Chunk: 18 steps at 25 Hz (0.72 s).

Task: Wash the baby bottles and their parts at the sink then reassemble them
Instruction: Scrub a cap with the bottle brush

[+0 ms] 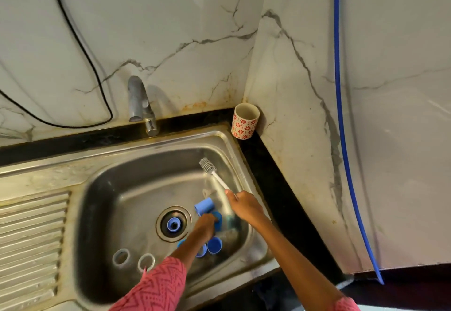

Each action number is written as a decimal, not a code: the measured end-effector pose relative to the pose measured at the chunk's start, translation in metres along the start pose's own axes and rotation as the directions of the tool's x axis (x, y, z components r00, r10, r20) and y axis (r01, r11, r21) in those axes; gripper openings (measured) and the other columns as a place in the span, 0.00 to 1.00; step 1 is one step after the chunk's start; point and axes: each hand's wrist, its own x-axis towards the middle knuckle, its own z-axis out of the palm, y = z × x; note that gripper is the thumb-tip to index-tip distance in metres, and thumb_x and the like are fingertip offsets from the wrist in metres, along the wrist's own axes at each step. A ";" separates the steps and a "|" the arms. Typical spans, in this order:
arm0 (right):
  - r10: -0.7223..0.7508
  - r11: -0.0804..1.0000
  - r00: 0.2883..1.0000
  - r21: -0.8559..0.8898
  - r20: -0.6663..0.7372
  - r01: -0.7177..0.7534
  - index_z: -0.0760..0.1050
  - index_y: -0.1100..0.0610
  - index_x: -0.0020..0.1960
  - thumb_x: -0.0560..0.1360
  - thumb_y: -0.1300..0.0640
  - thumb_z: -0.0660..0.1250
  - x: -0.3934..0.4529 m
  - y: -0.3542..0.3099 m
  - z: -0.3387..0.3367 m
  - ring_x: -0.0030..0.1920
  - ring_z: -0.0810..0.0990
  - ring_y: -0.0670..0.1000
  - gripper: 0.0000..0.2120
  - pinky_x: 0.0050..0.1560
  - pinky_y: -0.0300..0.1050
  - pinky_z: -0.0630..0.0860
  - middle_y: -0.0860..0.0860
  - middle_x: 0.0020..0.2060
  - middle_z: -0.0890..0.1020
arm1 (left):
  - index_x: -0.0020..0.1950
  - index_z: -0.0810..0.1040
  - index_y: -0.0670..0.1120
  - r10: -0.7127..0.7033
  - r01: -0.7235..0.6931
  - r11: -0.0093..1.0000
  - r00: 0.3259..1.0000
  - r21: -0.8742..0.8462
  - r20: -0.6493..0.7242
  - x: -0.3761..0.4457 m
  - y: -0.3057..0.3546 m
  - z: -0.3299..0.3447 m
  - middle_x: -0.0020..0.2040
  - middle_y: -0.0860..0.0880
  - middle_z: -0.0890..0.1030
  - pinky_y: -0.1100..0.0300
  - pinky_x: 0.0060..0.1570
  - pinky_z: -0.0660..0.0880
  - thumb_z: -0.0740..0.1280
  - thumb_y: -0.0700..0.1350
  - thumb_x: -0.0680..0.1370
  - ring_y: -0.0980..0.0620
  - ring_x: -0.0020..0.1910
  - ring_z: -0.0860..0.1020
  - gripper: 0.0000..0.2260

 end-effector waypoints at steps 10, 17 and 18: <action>0.005 1.000 0.998 0.009 0.055 -0.006 0.74 0.58 0.47 0.80 0.40 0.49 0.010 -0.011 0.018 0.46 0.76 0.56 0.25 0.46 0.47 0.69 0.58 0.44 0.77 | 0.50 0.83 0.44 -0.015 0.009 0.999 0.991 -0.046 -0.133 -0.013 -0.015 -0.030 0.50 0.46 0.83 0.61 0.46 0.69 0.60 0.32 0.75 0.48 0.48 0.79 0.14; -0.010 1.000 0.998 -0.003 0.065 0.011 0.66 0.55 0.33 0.80 0.39 0.50 0.005 -0.012 0.029 0.33 0.70 0.49 0.25 0.31 0.42 0.63 0.50 0.30 0.70 | 0.55 0.79 0.48 -0.216 0.207 0.974 0.970 0.091 0.112 -0.031 -0.043 -0.026 0.58 0.50 0.78 0.64 0.50 0.72 0.65 0.34 0.73 0.50 0.55 0.77 0.14; -0.012 1.000 0.998 0.003 0.063 0.012 0.66 0.55 0.34 0.80 0.39 0.50 0.005 -0.012 0.029 0.32 0.69 0.49 0.24 0.31 0.42 0.63 0.50 0.30 0.69 | 0.56 0.78 0.50 -0.187 0.169 0.978 0.969 0.119 0.159 -0.030 -0.043 -0.023 0.60 0.51 0.77 0.64 0.52 0.71 0.67 0.37 0.72 0.51 0.57 0.77 0.15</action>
